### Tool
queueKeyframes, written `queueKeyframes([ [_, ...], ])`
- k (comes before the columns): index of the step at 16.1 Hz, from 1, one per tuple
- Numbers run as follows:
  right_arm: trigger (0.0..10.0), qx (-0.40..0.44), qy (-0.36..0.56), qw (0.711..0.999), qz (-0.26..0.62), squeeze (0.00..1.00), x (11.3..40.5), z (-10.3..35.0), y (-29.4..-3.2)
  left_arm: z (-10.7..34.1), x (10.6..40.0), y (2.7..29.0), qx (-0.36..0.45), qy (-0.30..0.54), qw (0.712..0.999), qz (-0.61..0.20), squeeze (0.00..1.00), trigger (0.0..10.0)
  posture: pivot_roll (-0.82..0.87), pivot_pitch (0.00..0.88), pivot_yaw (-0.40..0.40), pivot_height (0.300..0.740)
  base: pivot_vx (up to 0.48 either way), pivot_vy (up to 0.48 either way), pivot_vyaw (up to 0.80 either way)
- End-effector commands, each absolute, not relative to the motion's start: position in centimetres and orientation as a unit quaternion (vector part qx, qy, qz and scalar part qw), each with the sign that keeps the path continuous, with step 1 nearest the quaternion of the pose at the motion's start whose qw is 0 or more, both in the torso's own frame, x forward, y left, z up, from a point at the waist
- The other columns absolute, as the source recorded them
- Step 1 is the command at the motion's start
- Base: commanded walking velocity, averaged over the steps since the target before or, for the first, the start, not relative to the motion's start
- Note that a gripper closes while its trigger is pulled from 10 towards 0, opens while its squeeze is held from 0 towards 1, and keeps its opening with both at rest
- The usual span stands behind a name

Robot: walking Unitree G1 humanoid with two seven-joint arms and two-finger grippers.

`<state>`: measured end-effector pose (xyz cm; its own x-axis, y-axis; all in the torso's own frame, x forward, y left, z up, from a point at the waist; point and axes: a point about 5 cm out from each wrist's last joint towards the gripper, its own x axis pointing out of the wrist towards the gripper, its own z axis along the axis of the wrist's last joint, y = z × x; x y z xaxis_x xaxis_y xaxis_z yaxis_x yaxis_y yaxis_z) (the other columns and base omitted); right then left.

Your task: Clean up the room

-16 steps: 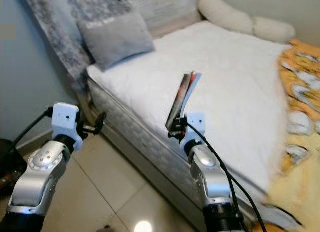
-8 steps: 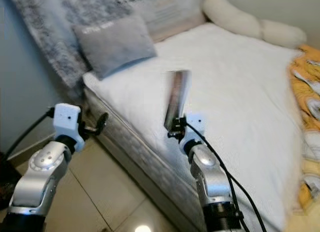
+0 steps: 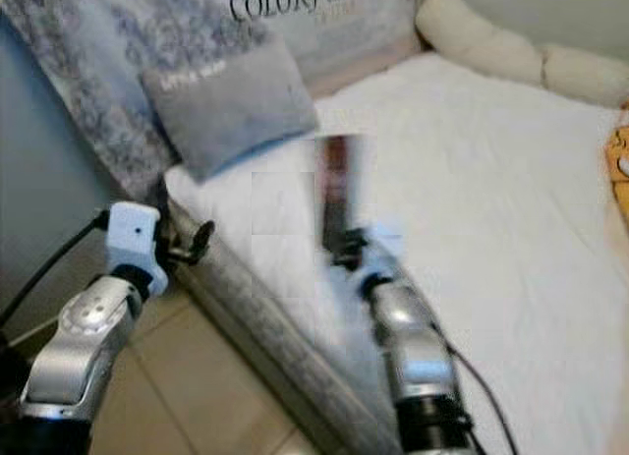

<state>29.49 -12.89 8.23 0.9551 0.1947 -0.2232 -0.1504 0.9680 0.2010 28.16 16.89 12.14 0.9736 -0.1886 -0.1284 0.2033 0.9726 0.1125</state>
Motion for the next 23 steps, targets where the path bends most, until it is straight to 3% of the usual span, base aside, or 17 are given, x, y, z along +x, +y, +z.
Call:
queueKeyframes([
  [1, 10.0, 0.102, 0.095, 0.986, 0.095, 0.00, 29.6, 9.5, -12.3, 12.4, 28.4, 17.3, 0.069, 0.059, 0.991, -0.097, 0.00, 10.0, -0.04, 0.000, 0.018, 0.740, 0.000, 0.480, -0.80],
  [9, 10.0, 0.111, 0.096, 0.987, 0.064, 0.00, 29.1, 9.4, -13.2, 12.4, 29.1, 17.1, 0.077, 0.063, 0.989, -0.107, 0.00, 10.0, -0.05, 0.000, 0.043, 0.740, 0.000, 0.480, -0.80],
  [20, 10.0, 0.114, 0.100, 0.985, 0.086, 0.00, 29.1, 9.5, -12.6, 12.2, 28.7, 18.0, 0.072, 0.059, 0.992, -0.081, 0.00, 10.0, -0.04, 0.000, 0.030, 0.740, 0.000, 0.480, -0.80],
  [23, 10.0, 0.116, 0.093, 0.983, 0.106, 0.00, 29.0, 9.8, -12.3, 12.3, 28.6, 18.2, 0.061, 0.054, 0.994, -0.067, 0.00, 10.0, -0.04, 0.000, 0.029, 0.740, 0.000, 0.000, -0.42],
])
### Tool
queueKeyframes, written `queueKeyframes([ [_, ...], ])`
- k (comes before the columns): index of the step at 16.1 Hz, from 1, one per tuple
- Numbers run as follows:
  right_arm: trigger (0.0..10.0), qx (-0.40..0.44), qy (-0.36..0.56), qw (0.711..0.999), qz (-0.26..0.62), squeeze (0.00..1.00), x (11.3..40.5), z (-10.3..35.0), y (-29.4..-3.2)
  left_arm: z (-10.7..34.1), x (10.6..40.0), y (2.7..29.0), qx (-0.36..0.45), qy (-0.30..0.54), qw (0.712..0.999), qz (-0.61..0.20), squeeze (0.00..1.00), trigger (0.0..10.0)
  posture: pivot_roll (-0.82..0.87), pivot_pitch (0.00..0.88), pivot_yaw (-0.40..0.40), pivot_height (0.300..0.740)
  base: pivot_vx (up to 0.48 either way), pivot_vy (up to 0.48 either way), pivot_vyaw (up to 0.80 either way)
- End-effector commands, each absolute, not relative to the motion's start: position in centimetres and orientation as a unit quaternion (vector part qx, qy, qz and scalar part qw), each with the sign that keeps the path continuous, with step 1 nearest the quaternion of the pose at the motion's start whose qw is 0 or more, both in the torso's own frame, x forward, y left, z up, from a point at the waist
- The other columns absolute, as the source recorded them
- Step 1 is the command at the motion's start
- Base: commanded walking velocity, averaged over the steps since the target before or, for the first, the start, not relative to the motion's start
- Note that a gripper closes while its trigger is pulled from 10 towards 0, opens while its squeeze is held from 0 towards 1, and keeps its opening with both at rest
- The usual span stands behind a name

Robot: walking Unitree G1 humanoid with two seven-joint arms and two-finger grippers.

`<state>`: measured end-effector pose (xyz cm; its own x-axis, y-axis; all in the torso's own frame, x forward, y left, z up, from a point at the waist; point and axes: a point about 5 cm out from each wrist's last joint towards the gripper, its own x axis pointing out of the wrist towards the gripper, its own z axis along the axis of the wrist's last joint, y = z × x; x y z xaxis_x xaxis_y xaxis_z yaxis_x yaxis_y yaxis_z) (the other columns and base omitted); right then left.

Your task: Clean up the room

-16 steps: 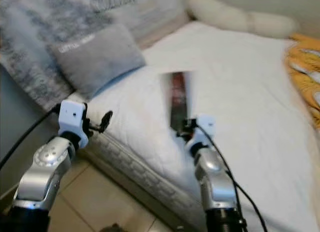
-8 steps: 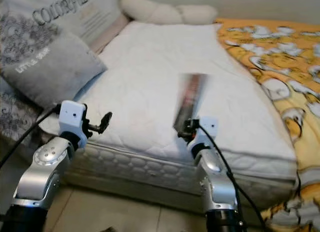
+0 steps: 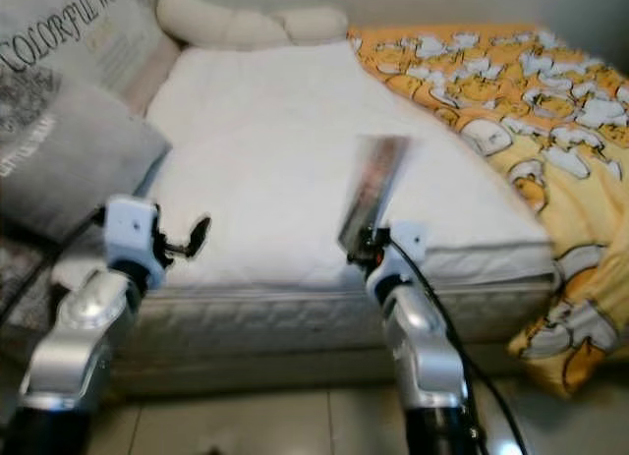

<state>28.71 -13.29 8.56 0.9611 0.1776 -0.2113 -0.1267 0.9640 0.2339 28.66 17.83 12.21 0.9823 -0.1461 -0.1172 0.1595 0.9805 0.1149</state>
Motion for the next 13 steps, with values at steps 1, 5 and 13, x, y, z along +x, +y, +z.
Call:
queueKeyframes([
  [1, 10.0, 0.119, 0.093, 0.982, 0.116, 0.00, 29.0, 9.9, -12.1, 12.3, 28.7, 18.2, 0.065, 0.056, 0.994, -0.067, 0.00, 10.0, -0.04, 0.000, 0.029, 0.740, 0.000, 0.000, 0.00],
  [5, 10.0, 0.109, 0.093, 0.979, 0.145, 0.00, 28.9, 10.0, -11.4, 12.6, 28.6, 18.3, 0.066, 0.039, 0.994, -0.074, 0.00, 10.0, -0.04, 0.000, 0.019, 0.740, 0.070, 0.000, 0.00],
  [13, 10.0, 0.108, 0.098, 0.973, 0.177, 0.00, 29.4, 10.0, -10.2, 12.8, 28.5, 18.6, 0.067, 0.037, 0.994, -0.076, 0.00, 10.0, -0.02, 0.000, 0.013, 0.740, 0.448, 0.000, 0.40],
])
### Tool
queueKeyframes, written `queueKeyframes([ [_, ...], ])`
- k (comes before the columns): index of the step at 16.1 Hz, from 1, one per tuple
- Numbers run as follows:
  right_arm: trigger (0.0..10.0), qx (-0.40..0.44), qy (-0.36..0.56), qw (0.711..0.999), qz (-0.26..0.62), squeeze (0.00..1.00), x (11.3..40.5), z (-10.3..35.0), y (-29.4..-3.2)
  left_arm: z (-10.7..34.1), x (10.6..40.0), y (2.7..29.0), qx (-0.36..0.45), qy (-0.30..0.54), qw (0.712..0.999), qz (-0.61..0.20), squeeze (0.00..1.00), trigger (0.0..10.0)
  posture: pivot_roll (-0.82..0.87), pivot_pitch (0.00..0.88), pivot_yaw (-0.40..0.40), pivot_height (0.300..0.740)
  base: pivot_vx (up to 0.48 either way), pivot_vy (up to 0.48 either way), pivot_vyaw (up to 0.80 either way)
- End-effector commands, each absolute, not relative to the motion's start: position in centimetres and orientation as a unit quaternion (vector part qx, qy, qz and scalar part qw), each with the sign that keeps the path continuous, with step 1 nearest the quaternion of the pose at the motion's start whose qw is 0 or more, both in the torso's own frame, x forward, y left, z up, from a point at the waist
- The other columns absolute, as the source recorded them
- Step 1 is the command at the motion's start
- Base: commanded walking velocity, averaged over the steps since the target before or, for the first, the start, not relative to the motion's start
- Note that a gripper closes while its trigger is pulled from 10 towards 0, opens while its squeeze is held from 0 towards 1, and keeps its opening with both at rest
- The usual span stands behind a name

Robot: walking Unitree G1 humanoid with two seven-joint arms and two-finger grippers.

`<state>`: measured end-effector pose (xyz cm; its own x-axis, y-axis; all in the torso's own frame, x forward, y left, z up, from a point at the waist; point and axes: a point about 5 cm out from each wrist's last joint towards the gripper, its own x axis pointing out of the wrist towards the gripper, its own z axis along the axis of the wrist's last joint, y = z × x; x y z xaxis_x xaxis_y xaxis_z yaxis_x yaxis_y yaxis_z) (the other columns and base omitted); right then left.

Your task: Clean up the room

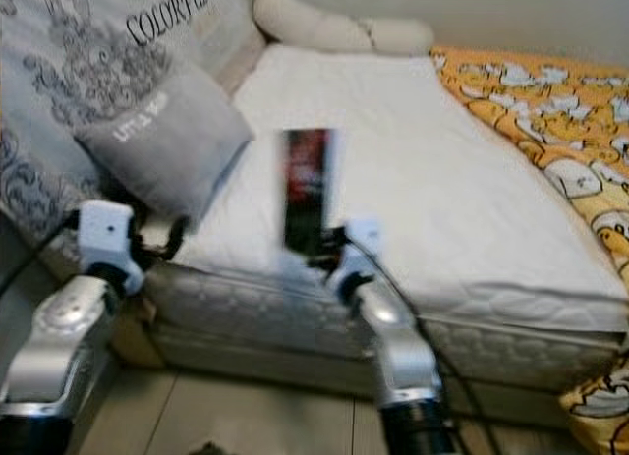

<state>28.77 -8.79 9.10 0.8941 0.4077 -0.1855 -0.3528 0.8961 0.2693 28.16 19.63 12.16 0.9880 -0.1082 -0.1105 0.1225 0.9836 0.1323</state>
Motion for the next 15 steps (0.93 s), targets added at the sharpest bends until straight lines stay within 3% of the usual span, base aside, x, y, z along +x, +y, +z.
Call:
queueKeyframes([
  [1, 10.0, 0.109, 0.099, 0.973, 0.179, 0.00, 29.40, 9.99, -10.19, 12.75, 28.48, 18.65, 0.066, 0.037, 0.994, -0.076, 0.00, 10.0, -0.03, 0.000, 0.013, 0.740, 0.472, 0.000, 0.00],
  [15, 10.0, 0.115, 0.114, 0.968, 0.194, 0.00, 29.52, 9.57, -10.09, 12.57, 28.21, 18.73, 0.063, 0.042, 0.994, -0.079, 0.00, 10.0, -0.02, 0.000, 0.004, 0.740, 0.470, 0.000, 0.00],
])
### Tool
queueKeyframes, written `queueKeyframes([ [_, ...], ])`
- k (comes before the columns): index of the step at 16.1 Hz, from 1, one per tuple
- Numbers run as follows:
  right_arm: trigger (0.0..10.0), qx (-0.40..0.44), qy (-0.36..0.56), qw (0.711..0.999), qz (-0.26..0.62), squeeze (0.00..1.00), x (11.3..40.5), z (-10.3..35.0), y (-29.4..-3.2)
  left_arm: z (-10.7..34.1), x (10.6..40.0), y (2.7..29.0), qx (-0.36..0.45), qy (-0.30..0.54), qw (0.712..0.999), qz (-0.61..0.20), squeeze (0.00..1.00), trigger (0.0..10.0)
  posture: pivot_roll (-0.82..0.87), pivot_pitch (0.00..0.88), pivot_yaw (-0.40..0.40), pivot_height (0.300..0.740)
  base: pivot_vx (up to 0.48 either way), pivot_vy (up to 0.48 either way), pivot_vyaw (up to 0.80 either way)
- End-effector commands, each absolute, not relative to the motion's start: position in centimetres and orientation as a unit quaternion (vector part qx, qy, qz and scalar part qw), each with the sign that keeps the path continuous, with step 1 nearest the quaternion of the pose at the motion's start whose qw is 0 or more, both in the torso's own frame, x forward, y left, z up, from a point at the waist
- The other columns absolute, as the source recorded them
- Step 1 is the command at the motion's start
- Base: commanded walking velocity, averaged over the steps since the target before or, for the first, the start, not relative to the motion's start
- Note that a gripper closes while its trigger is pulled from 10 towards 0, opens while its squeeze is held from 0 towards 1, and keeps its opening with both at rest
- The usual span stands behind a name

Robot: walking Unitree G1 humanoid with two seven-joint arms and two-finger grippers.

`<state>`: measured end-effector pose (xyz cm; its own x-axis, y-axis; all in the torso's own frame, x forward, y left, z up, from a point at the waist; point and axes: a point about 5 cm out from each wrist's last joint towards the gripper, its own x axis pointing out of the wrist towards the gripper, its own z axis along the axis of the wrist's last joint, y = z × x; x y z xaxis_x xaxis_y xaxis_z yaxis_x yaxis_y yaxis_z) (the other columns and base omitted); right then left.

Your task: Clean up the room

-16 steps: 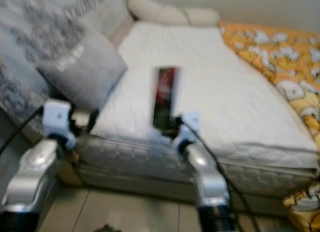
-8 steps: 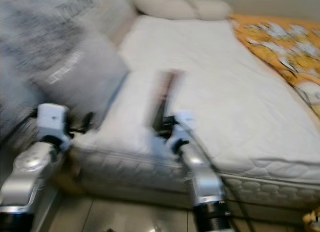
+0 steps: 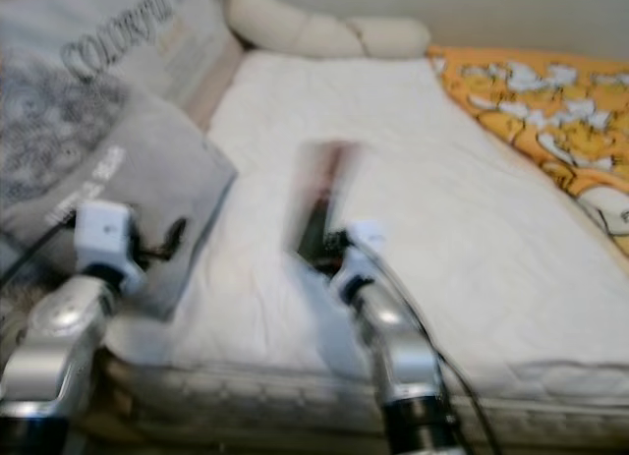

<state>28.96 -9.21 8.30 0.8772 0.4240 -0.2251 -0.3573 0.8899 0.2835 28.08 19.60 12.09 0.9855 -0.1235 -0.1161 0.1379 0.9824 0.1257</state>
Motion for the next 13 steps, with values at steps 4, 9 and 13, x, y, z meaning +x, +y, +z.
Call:
queueKeyframes([
  [4, 10.0, 0.172, 0.141, 0.953, 0.208, 0.00, 29.7, 9.2, -9.5, 12.2, 27.5, 18.3, 0.076, 0.054, 0.988, -0.122, 0.00, 10.0, -0.01, 0.000, 0.002, 0.740, 0.000, 0.000, 0.00],
  [9, 10.0, 0.174, 0.156, 0.948, 0.216, 0.00, 30.2, 9.0, -9.1, 11.8, 27.1, 18.1, 0.082, 0.070, 0.982, -0.154, 0.00, 10.0, -0.01, 0.000, -0.001, 0.740, 0.000, 0.000, 0.00],
  [13, 10.0, 0.258, 0.221, 0.910, 0.239, 0.00, 30.8, 8.1, -8.0, 11.5, 26.7, 17.1, 0.074, 0.098, 0.965, -0.231, 0.00, 10.0, 0.00, 0.000, 0.007, 0.740, 0.000, 0.000, 0.00],
])
